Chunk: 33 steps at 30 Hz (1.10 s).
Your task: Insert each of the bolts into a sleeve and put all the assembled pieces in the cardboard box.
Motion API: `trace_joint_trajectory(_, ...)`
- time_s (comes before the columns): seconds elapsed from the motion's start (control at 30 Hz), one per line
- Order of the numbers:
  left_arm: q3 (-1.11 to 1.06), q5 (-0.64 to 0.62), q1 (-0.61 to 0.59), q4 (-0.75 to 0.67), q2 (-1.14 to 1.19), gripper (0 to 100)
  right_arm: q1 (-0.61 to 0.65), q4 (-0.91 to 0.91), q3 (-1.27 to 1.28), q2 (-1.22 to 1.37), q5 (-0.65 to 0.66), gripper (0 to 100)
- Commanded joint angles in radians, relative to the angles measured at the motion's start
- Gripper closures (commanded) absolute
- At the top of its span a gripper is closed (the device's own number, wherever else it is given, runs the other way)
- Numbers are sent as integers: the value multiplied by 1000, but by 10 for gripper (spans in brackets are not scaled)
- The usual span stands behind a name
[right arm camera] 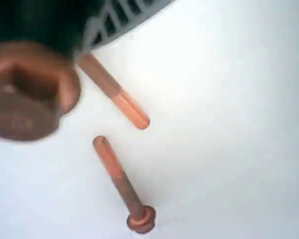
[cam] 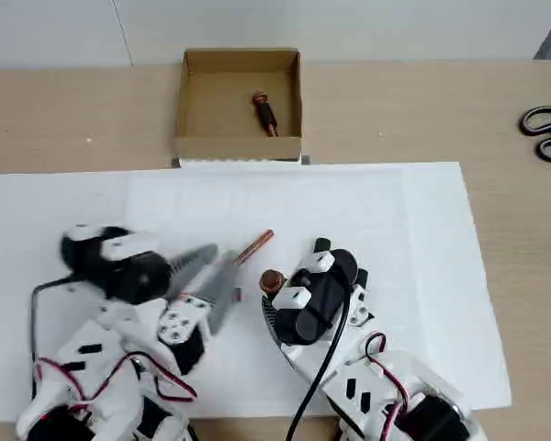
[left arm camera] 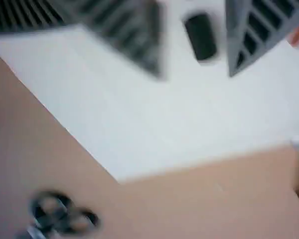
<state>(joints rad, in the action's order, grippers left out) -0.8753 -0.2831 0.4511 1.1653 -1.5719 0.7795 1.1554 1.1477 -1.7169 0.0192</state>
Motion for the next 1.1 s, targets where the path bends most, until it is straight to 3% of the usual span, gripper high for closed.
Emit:
trace_joint_trajectory(0.0,38,89,-117,-55,2,996,-13,39,-35,-8,5,995)
trace_joint_trajectory(0.17,-134,124,-324,-55,3,994,-143,67,-31,-8,3,995)
trace_joint_trajectory(0.37,-475,124,-414,-175,2,994,-329,70,-2,-8,2,995)
trace_joint_trajectory(0.67,-777,124,-422,-505,2,994,-503,59,95,-8,2,995)
trace_joint_trajectory(0.93,-788,121,-420,-523,2,994,-545,19,71,4,-35,995)
trace_joint_trajectory(1.07,-788,121,-420,-523,2,994,-549,-42,-49,139,-75,995)
